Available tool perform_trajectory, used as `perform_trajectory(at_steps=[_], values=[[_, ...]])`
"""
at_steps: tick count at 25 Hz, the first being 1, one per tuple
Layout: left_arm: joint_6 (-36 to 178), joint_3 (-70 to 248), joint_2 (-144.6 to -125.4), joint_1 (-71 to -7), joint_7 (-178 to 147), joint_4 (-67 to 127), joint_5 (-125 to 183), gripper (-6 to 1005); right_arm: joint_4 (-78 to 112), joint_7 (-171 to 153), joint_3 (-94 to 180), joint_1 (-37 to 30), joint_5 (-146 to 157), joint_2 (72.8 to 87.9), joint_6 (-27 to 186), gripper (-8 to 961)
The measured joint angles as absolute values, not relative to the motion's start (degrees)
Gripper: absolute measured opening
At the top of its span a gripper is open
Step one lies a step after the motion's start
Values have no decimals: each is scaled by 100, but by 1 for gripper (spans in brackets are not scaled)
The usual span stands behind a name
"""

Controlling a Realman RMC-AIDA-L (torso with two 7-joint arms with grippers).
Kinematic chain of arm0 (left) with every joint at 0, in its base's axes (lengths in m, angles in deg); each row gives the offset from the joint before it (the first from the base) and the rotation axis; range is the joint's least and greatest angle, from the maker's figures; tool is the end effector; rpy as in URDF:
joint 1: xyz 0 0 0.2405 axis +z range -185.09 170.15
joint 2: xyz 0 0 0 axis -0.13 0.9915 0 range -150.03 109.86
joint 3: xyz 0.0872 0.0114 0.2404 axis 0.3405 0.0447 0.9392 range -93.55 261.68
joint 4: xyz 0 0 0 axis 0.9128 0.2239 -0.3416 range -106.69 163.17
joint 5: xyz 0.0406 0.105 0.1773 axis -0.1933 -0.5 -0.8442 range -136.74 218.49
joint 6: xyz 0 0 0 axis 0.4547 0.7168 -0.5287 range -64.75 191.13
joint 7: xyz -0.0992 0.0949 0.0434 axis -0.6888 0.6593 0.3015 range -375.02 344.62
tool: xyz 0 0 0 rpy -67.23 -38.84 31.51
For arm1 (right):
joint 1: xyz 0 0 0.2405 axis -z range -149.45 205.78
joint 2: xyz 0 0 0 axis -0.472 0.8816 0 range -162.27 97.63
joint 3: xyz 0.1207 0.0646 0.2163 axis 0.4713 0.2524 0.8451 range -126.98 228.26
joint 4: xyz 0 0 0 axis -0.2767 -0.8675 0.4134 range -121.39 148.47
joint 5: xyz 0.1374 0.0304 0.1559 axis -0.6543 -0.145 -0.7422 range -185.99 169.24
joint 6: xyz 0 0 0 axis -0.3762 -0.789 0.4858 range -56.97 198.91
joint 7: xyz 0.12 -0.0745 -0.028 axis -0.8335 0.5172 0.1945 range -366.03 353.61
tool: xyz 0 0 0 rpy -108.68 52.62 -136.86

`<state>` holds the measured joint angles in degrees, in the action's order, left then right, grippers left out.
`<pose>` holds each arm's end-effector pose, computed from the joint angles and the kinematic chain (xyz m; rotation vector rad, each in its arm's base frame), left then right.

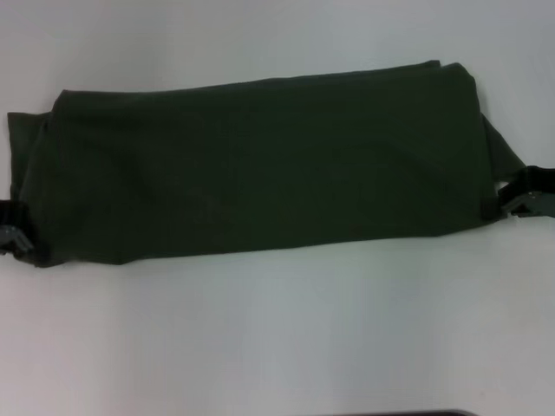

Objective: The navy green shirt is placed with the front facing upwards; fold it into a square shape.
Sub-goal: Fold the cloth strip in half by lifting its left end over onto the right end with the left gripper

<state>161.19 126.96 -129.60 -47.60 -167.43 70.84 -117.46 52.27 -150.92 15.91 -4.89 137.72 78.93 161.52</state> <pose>-0.3081 0.3378 0.0660 -2.1090 -2.0174 0.4199 0.3333 0.3210 0.0476 -2.0877 2.0958 0.0748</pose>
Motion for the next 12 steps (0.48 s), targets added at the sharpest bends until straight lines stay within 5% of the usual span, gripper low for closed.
perform_trajectory(at_steps=[12], values=[[16302, 12707, -12959, -4608, -16719, 7113, -11972, 141, 5239, -15112, 1584, -480, 14303, 7977, 16472, 14]])
